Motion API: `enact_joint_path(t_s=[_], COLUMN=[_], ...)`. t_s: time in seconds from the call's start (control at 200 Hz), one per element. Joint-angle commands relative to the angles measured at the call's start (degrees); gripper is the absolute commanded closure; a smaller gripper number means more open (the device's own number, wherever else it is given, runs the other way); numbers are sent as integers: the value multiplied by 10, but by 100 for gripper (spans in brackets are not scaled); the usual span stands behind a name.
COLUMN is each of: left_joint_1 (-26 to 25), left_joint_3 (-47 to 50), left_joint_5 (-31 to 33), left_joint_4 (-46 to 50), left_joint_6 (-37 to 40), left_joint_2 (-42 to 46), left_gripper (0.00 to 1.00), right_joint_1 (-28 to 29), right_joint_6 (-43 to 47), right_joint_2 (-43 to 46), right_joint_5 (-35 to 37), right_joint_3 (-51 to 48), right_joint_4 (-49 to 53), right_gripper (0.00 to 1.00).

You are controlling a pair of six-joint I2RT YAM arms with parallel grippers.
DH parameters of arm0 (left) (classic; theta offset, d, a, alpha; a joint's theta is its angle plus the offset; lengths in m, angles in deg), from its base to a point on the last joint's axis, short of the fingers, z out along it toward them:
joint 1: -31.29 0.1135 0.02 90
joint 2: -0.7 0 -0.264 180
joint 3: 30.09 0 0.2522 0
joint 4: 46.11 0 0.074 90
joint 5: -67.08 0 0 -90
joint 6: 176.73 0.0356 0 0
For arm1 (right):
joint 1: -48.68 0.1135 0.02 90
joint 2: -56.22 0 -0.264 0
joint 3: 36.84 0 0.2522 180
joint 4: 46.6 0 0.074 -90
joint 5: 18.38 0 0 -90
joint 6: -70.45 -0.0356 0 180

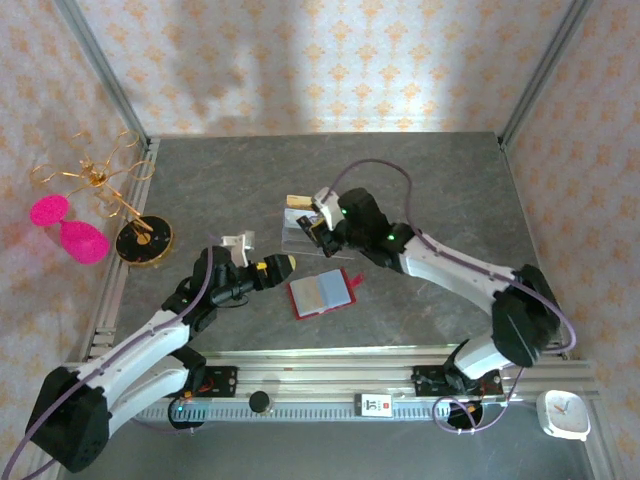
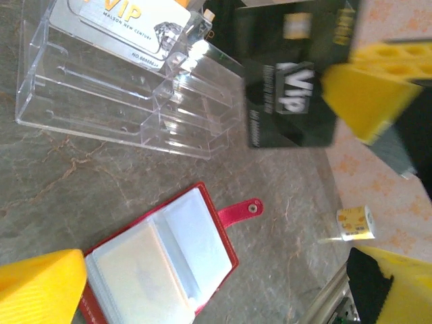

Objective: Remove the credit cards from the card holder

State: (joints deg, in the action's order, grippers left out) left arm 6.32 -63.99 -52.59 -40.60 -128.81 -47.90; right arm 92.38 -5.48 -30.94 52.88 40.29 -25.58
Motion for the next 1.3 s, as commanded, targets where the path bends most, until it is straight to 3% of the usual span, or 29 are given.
enact_joint_path(t_s=[0.0, 0.235, 0.465, 0.856, 1.296], left_joint_1=[6, 11, 11, 12, 12], left_joint_3=[-36, -64, -74, -78, -81], left_joint_5=[20, 94, 136, 148, 152], left_joint_4=[101, 190, 221, 228, 214], left_joint_6=[20, 43, 47, 45, 47], left_joint_2=[39, 94, 110, 92, 56], left_gripper=[1, 1, 1, 1, 1], right_joint_1=[-2, -17, -26, -34, -46], right_joint_6=[132, 239, 306, 385, 409], right_joint_2=[-63, -193, -250, -291, -336], right_joint_5=[-31, -53, -63, -63, -62], right_joint_3=[85, 250, 325, 391, 428], right_joint_4=[93, 212, 269, 327, 350], right_gripper=[100, 100, 100, 100, 100])
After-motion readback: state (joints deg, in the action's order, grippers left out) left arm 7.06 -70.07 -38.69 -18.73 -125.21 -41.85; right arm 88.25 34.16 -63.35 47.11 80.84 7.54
